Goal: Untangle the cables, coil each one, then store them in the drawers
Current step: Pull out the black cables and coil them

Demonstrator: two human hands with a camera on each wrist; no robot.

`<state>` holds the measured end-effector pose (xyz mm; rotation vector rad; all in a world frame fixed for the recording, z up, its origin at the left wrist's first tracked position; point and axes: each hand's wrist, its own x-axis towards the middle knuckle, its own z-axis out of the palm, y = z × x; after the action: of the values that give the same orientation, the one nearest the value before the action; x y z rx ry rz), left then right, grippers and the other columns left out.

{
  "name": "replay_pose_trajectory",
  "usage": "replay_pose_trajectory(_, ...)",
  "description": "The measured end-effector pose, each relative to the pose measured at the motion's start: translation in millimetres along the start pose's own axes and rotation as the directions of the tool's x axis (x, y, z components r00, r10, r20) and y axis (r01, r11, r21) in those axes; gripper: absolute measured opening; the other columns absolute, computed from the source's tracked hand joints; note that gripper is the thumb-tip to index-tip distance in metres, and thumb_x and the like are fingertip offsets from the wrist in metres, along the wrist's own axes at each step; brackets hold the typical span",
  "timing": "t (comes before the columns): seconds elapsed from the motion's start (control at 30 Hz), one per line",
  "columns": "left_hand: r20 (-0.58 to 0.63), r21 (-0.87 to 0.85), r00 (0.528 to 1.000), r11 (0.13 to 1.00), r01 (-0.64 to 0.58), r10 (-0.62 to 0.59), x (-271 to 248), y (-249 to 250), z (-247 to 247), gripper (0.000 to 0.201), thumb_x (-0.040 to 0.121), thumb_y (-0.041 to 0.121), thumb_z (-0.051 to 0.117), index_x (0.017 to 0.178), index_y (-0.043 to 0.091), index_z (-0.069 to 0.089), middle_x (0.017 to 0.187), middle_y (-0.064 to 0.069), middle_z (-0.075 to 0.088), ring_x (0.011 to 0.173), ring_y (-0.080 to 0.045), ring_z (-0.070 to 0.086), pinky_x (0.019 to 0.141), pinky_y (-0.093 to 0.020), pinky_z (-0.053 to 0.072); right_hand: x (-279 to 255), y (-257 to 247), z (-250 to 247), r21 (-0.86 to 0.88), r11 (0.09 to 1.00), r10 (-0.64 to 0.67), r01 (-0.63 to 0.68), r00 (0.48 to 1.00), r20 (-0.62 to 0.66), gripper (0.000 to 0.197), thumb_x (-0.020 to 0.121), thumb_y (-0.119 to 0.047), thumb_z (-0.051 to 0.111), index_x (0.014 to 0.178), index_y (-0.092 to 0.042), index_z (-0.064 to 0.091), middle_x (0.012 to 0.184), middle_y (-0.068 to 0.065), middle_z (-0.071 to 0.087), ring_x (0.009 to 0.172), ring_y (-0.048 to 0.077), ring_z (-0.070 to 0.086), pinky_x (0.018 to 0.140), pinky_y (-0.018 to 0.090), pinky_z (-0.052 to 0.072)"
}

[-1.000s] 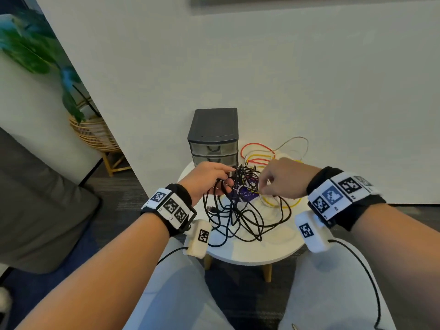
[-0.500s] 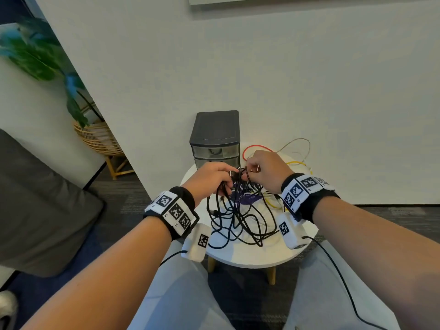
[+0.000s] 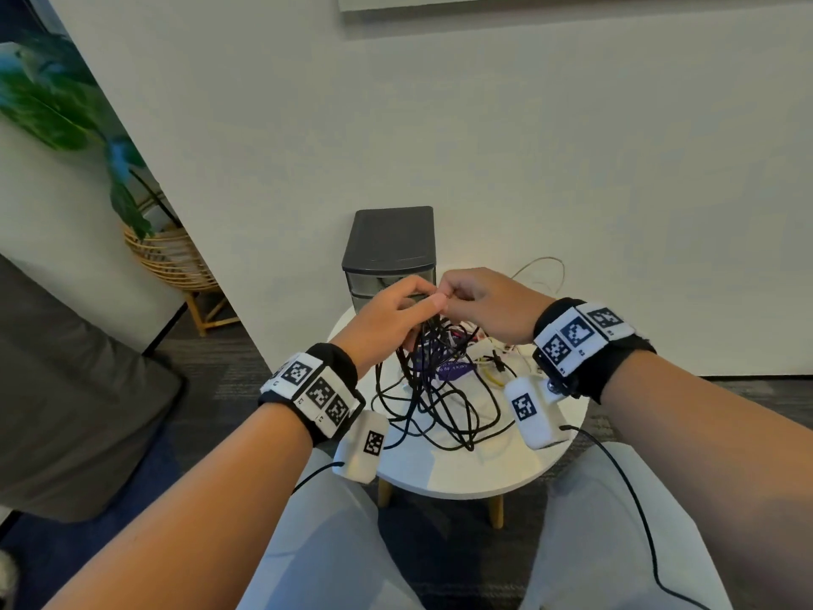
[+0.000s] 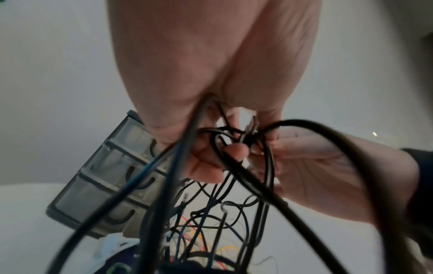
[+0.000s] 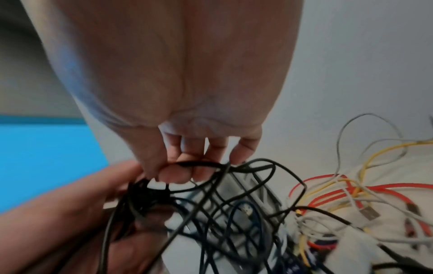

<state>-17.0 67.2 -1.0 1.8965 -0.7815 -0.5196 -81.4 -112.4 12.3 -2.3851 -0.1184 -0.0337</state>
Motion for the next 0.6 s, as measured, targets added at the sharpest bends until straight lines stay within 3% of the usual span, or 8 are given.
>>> replay_pose_trajectory(0.07,-0.006,-0.050,1.000,0.999,0.007,-0.007,-1,-2,-4,0.010,0.102,0.033,0.060,0.106,0.025,0.063,0.094,-0.025,0.069,0.073,-0.022,0.059,0.069,-0.033,0.050,-1,-1,-6,0.064,0.998,0.020,-0.015,0.996,-0.084,0.014,0.102,-0.024,0.055,0.092,-0.018,0.062,0.082,-0.004,0.061,0.075,0.012,0.054,0.075,0.032,0.045)
replay_pose_trajectory(0.13,-0.024,-0.064,1.000,0.998,0.009,-0.010,-1,-1,-8,0.005,0.102,0.026,0.059,0.102,0.026,0.064,0.100,-0.022,0.071,0.075,-0.018,0.062,0.072,-0.028,0.050,-1,-2,-11,0.215,0.976,0.079,-0.030,0.971,-0.224,0.017,0.103,-0.024,0.053,0.088,-0.020,0.061,0.083,-0.002,0.060,0.081,0.014,0.056,0.082,0.035,0.045)
replay_pose_trajectory(0.23,-0.111,-0.070,0.993,0.997,0.019,-0.026,0,0,-12,0.011,0.103,0.028,0.057,0.096,0.031,0.066,0.091,-0.010,0.071,0.078,-0.021,0.059,0.078,-0.039,0.050,-4,-5,-14,0.519,0.854,0.272,-0.029,0.876,-0.399,0.023,0.102,-0.021,0.050,0.081,-0.021,0.058,0.079,0.000,0.056,0.082,0.016,0.054,0.078,0.032,0.040)
replay_pose_trajectory(0.3,-0.158,-0.098,0.987,0.995,0.021,-0.037,1,3,-12,0.012,0.103,0.029,0.057,0.096,0.028,0.067,0.090,-0.005,0.070,0.080,-0.023,0.059,0.081,-0.045,0.052,-10,-6,-10,0.604,0.796,0.386,-0.042,0.803,-0.453,0.021,0.102,-0.018,0.049,0.084,-0.020,0.059,0.077,0.000,0.056,0.081,0.017,0.055,0.079,0.033,0.041)
replay_pose_trajectory(0.37,-0.166,-0.061,0.986,0.998,0.016,-0.026,1,6,-8,0.015,0.103,0.032,0.055,0.096,0.029,0.067,0.094,-0.012,0.071,0.078,-0.029,0.059,0.078,-0.048,0.052,-16,-4,-1,0.520,0.849,0.393,-0.099,0.775,-0.495,0.013,0.099,-0.014,0.051,0.095,-0.022,0.060,0.080,-0.001,0.062,0.083,0.018,0.060,0.086,0.045,0.049)
replay_pose_trajectory(0.43,-0.142,0.037,0.990,0.999,0.000,0.006,-2,9,0,0.017,0.105,0.032,0.051,0.098,0.027,0.066,0.100,-0.014,0.071,0.084,-0.036,0.063,0.080,-0.046,0.052,-24,-5,11,0.349,0.924,0.330,-0.156,0.788,-0.520,0.030,0.092,-0.012,0.055,0.111,-0.035,0.056,0.089,-0.010,0.063,0.092,0.017,0.063,0.093,0.053,0.049)
replay_pose_trajectory(0.5,-0.130,0.108,0.991,0.994,-0.022,0.036,-9,11,9,0.017,0.105,0.031,0.050,0.101,0.025,0.066,0.100,-0.006,0.072,0.092,-0.027,0.066,0.085,-0.043,0.051,-32,-13,21,0.132,0.974,0.224,-0.182,0.830,-0.510,0.043,0.086,-0.015,0.052,0.115,-0.047,0.053,0.100,-0.015,0.063,0.105,0.015,0.060,0.098,0.053,0.043)
replay_pose_trajectory(0.6,-0.165,0.120,0.984,0.992,-0.042,0.062,-22,8,21,0.015,0.104,0.029,0.052,0.100,0.025,0.065,0.096,-0.010,0.069,0.091,-0.031,0.063,0.088,-0.050,0.050,-43,-23,30,0.024,0.986,0.156,-0.162,0.881,-0.447,0.021,0.089,-0.028,0.051,0.103,-0.034,0.066,0.093,-0.011,0.069,0.093,0.014,0.064,0.089,0.045,0.049)
